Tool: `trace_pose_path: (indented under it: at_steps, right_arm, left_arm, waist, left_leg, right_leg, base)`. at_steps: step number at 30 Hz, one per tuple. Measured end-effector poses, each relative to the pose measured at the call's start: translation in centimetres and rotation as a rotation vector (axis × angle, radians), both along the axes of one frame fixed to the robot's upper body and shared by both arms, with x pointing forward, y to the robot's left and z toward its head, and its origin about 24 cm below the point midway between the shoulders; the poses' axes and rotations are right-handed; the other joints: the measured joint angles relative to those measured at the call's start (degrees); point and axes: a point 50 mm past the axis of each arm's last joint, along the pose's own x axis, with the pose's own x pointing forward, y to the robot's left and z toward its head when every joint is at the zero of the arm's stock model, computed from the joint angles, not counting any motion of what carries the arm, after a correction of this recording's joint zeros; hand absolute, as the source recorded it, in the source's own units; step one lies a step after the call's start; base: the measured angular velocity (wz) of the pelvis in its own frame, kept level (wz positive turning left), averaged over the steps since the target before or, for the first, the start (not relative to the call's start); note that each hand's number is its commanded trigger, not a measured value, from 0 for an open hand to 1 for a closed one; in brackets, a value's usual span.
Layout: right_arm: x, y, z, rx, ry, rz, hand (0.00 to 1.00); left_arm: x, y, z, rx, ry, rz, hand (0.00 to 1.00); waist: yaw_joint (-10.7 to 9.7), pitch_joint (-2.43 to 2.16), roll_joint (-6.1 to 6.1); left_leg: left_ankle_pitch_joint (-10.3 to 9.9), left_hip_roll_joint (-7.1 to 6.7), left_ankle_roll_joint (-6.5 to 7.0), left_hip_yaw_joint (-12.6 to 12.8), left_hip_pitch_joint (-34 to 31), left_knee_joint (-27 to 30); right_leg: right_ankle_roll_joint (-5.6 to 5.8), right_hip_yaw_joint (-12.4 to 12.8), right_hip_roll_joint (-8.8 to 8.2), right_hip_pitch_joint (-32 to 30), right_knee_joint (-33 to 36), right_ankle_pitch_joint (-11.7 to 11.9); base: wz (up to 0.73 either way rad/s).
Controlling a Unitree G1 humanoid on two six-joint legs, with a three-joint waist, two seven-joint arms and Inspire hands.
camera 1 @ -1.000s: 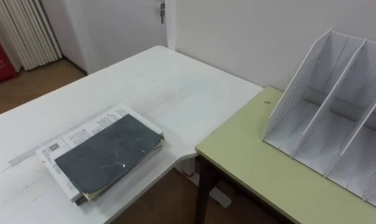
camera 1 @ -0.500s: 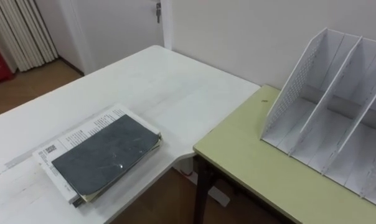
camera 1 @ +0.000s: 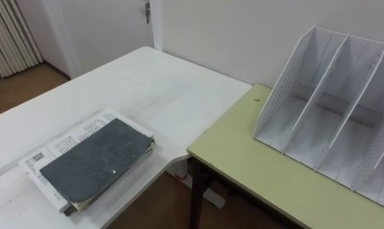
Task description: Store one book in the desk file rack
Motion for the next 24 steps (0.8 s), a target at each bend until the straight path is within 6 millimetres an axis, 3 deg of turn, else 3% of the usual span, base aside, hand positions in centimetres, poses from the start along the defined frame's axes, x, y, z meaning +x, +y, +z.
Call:
trace_pose_path:
  at_steps: [4,10,19,24]
  right_arm:
    - [1.0,0.1,0.1,-0.002,-0.035,0.030,0.00]
    - [1.2,0.2,0.1,0.003,-0.048,0.073,0.00]
    - [2.3,-0.1,0.2,-0.037,-0.094,0.101,0.00]
    - [2.2,-0.1,0.2,-0.038,-0.095,0.097,0.00]
  left_arm:
    - [2.6,-2.0,2.2,0.095,-0.185,-0.220,0.00]
    - [4.3,-4.5,4.4,0.196,-0.386,-0.438,0.00]
    - [5.9,-6.8,8.4,0.214,-0.689,-0.539,0.00]
    - [6.5,-7.5,9.6,0.232,-0.814,-0.586,0.00]
  waist:
    - [-0.80,0.20,0.13]
    - [-0.82,0.09,0.08]
    - [-2.02,-0.28,0.34]
    - [-2.08,-0.38,0.60]
  left_leg:
    - [0.01,0.04,0.00,0.05,-0.01,0.03]
    - [0.01,0.04,0.00,0.11,0.02,0.06]
    - [0.03,0.11,-0.03,-0.04,0.18,0.15]
    - [0.02,0.16,-0.02,-0.51,-0.09,0.91]
  right_leg:
    - [-0.08,0.45,0.10,0.04,-0.06,0.32]
    - [-0.12,0.58,0.11,0.09,-1.01,0.40]
    - [-0.25,0.41,0.04,0.42,-0.99,0.62]
    - [-0.35,-0.04,0.05,0.43,-1.07,0.77]
  base:
    - [-0.03]
    - [0.00]
    - [0.00]
    - [0.04]
